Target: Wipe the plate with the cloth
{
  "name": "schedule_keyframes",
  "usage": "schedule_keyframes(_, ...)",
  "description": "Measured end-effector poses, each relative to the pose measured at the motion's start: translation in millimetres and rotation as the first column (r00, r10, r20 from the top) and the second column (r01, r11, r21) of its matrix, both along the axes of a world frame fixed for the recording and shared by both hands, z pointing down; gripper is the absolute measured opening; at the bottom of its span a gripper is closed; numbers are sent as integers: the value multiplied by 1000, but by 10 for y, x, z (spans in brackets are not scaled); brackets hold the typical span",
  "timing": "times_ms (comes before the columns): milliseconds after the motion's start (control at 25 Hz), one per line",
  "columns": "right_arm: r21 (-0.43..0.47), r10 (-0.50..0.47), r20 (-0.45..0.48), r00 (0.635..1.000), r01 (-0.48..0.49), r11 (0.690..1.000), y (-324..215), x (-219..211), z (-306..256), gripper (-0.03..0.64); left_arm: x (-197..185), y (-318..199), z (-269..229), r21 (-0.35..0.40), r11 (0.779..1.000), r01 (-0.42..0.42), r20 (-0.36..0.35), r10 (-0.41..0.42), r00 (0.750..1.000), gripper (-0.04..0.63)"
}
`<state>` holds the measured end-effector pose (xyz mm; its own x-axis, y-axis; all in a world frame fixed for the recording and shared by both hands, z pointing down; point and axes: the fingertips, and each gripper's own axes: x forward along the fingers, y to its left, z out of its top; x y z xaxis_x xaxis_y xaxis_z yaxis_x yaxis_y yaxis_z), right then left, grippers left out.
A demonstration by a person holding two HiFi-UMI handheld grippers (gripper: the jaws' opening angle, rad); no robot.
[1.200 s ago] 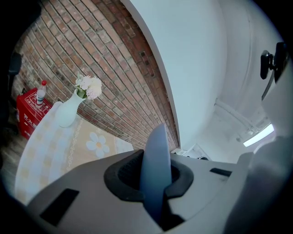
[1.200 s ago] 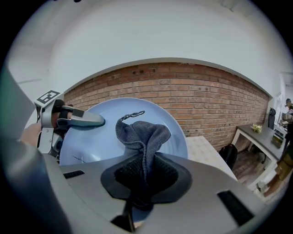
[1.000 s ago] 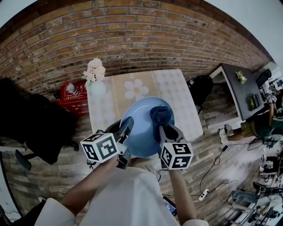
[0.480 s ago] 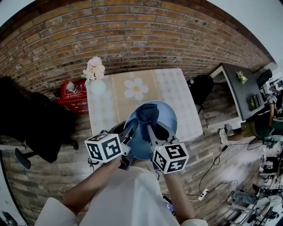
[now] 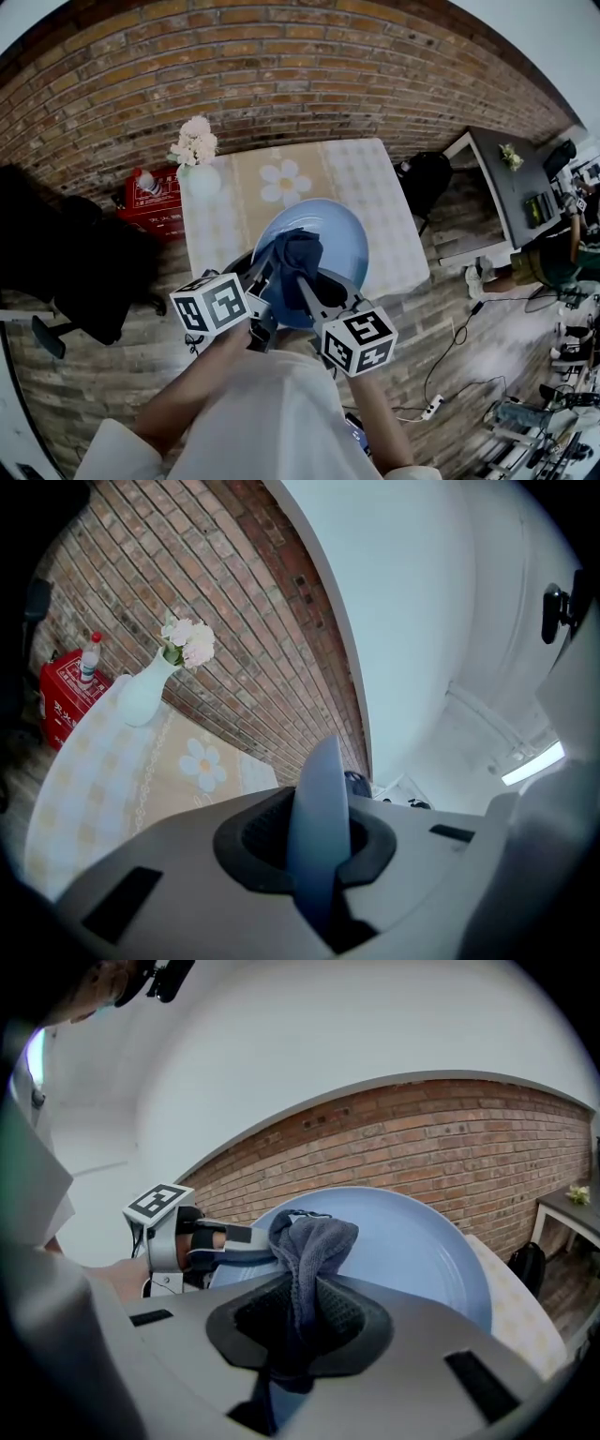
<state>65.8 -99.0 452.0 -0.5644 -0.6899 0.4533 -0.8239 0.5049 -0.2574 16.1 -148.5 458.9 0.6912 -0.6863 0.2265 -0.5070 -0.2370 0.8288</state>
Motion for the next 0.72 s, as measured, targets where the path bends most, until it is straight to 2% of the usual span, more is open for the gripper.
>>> schedule_keyframes(240,-28,1,-22,1000,-1,1000,83,79,118,78,-244,-135,-62,12,998,63,-6,-63,998,48)
schedule_keyframes(720,-8,191,12,982,-191,982,-161,721,-23,78,-529,-170,-36,3,994,113,-2,-113,994,48)
